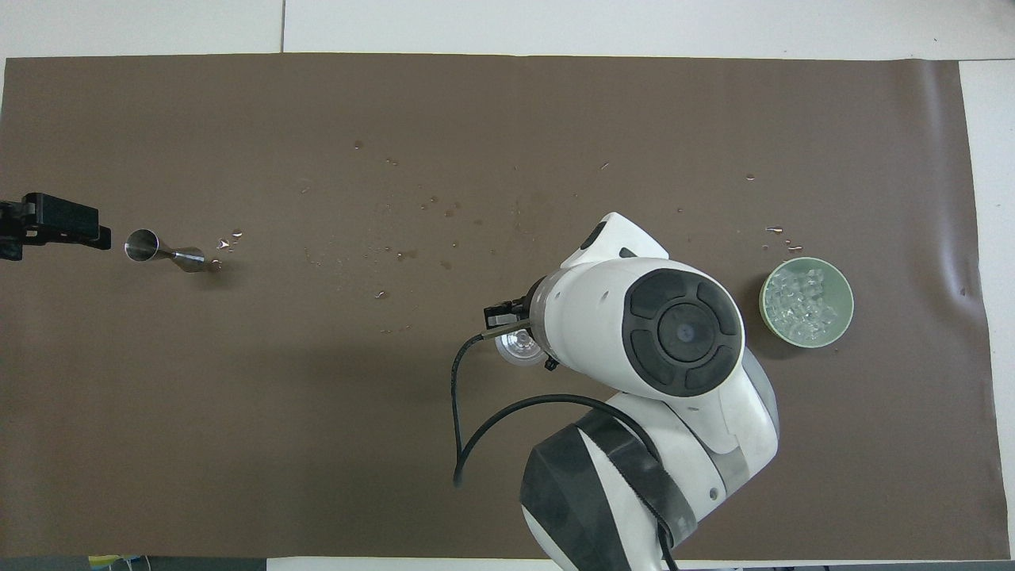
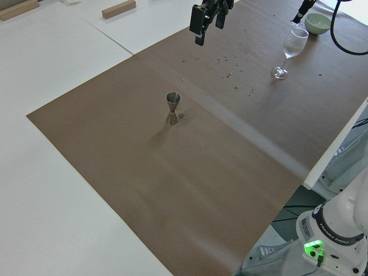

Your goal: Pour wine and add ice with both arms

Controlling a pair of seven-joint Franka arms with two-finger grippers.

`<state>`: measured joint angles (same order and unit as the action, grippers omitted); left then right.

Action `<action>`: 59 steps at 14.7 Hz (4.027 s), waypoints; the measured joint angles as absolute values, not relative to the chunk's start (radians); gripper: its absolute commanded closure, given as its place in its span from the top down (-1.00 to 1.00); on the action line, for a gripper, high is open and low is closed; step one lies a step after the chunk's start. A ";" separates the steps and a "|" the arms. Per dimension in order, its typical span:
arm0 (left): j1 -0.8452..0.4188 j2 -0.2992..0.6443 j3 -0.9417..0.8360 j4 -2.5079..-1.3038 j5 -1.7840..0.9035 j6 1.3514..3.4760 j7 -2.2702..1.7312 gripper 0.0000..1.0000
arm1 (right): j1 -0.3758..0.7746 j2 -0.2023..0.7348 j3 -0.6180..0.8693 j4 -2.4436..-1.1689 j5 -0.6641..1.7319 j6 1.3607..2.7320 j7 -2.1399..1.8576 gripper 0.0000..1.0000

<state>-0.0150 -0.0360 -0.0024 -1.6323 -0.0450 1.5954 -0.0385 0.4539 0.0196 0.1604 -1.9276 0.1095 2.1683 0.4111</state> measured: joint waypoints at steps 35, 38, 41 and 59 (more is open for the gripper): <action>0.015 -0.029 -0.032 -1.625 -0.008 1.520 0.049 1.00 | -0.193 -0.081 0.122 -1.820 0.014 1.763 0.085 1.00; 0.015 -0.029 -0.032 -1.625 -0.008 1.520 0.049 1.00 | -0.110 -0.053 0.025 -1.672 0.004 1.597 0.049 1.00; 0.015 -0.029 -0.032 -1.625 -0.008 1.520 0.049 1.00 | -0.089 -0.035 -0.007 -1.594 -0.003 1.528 0.015 1.00; 0.015 -0.029 -0.032 -1.625 -0.008 1.520 0.049 1.00 | -0.080 -0.040 -0.023 -1.600 0.020 1.508 -0.048 1.00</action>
<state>0.0149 -0.0288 -0.0316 -1.6247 -0.0084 1.5199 0.0488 -0.0803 -0.0398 -0.0231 -1.6000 0.0197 1.5077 -0.0482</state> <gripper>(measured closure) 0.000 0.000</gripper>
